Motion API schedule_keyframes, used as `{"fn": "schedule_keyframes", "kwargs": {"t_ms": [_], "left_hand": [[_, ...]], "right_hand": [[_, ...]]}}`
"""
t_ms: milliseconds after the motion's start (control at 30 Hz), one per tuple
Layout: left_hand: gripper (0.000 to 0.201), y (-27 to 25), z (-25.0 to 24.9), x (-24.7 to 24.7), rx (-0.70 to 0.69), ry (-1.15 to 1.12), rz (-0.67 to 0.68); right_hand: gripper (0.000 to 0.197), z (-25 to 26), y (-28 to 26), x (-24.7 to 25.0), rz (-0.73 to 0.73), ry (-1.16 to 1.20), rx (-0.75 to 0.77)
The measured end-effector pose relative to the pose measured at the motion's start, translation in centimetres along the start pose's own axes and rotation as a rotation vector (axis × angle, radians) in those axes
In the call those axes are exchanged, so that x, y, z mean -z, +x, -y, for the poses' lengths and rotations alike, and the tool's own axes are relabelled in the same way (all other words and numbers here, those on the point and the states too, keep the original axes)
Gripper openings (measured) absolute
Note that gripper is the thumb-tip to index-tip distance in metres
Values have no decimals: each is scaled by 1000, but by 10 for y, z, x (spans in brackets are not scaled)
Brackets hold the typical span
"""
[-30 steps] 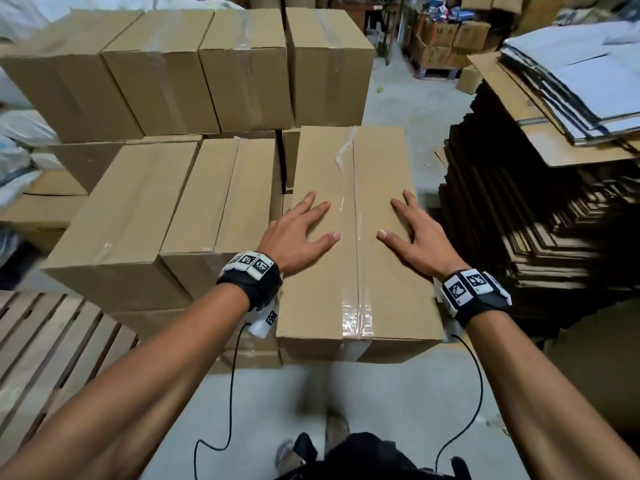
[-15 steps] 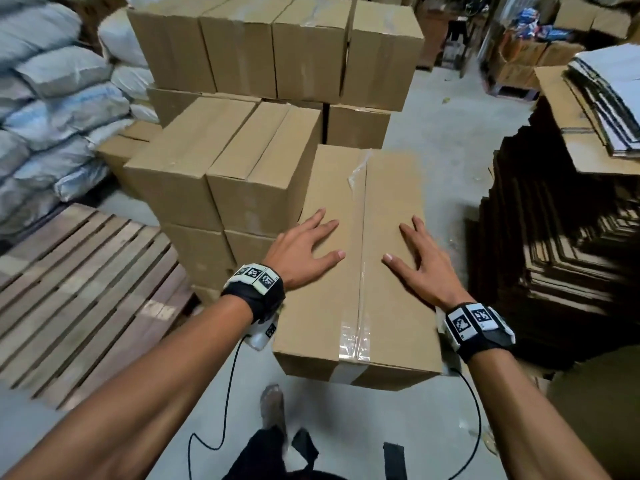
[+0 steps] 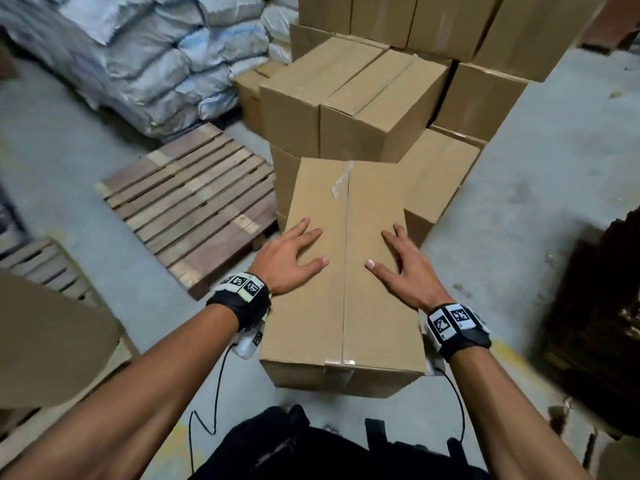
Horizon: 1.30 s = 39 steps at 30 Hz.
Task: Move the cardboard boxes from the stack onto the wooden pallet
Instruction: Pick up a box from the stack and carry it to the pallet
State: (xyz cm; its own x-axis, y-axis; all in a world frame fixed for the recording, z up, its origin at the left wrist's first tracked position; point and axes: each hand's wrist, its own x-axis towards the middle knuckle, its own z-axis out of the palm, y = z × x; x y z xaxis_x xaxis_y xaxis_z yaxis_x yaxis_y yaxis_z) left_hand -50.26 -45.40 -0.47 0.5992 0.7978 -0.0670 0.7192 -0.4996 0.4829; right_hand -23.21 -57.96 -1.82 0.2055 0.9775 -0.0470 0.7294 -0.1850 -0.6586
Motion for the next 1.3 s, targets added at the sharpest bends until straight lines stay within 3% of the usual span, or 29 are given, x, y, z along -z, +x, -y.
{"fn": "schedule_keyframes", "kwargs": {"t_ms": [267,500,667,1000,1300], "left_hand": [[75,-40,90,44,224,-18,-148],[75,-30,189,78,392,-25,-263],[76,19,263,109,442,-45,-304],[77,131,369,192,463,-78,-380],[77,245,467,240,580,-74,-426]], "right_hand": [[85,78,89,-64,198,12,188],[83,147,196,-131,332,-15,327],[83,188,289,-168,366,-40,364],[82,273,461,-191,390,-71,432],[82,318,642,-242,437,-130,531]]}}
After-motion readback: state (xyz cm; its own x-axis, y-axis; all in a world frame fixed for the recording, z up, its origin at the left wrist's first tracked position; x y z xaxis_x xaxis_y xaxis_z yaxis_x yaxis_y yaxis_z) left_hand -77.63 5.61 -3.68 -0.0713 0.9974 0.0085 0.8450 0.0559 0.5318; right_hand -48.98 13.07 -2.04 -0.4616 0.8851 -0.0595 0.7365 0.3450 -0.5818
